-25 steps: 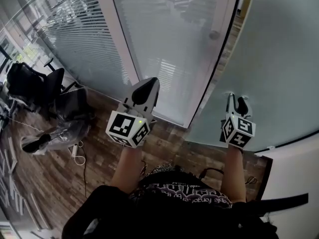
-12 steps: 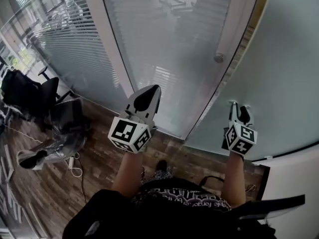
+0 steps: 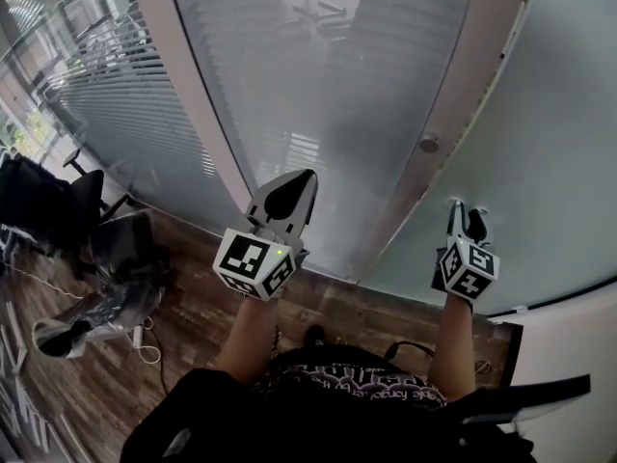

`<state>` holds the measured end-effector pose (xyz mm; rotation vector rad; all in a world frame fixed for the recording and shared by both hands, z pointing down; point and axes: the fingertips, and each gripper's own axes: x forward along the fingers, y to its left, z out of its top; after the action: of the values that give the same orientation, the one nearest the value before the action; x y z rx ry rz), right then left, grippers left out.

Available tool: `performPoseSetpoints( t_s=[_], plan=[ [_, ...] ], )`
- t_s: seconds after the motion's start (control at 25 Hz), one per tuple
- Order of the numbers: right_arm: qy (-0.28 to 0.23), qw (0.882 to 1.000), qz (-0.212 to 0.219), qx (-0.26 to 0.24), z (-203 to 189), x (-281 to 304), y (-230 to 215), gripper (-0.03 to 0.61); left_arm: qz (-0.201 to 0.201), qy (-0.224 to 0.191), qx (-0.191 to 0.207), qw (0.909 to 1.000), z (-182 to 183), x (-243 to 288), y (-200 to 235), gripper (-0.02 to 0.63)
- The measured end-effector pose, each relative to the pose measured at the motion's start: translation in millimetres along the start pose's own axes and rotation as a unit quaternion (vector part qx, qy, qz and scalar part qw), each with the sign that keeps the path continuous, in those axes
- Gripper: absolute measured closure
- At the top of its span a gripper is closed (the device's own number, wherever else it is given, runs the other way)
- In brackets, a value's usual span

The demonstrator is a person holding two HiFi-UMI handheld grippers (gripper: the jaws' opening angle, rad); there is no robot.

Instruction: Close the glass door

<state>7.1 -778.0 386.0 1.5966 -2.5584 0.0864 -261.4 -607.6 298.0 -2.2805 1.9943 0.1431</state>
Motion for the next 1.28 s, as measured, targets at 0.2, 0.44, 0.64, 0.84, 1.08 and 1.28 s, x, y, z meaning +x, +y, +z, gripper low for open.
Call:
performPoseSetpoints(
  t_s=[0.2, 0.44, 0.64, 0.84, 1.08, 1.28],
  plan=[
    [0.0, 1.0, -0.01, 0.001, 1.4, 14.1, -0.7, 0.46, 0.001, -0.003, -0.003, 1.0, 0.4, 7.9, 18.7, 0.611],
    [0.002, 1.0, -0.02, 0.004, 2.4, 29.5, -5.9, 0.46, -0.006, -0.004, -0.002, 1.0, -0.2, 20.8, 24.4, 0.611],
    [0.001, 1.0, -0.026, 0.004, 3.1, 33.0, -7.0, 0.46, -0.02, -0.001, 0.0, 0.9998, -1.2, 29.5, 20.9, 0.611],
    [-0.001, 1.0, -0.027, 0.003, 2.4, 32.4, -6.3, 0.46, -0.032, 0.002, 0.001, 0.9995, -3.0, 37.4, 15.6, 0.611],
    [0.013, 1.0, -0.019, -0.002, 1.8, 34.0, -6.0, 0.459, -0.047, 0.0, -0.008, 0.9989, -2.4, 44.2, 7.1, 0.611],
    [0.02, 1.0, -0.018, -0.017, 1.2, 26.7, -5.0, 0.459, -0.054, 0.002, -0.006, 0.9985, -2.0, 46.9, 1.4, 0.611]
  ],
)
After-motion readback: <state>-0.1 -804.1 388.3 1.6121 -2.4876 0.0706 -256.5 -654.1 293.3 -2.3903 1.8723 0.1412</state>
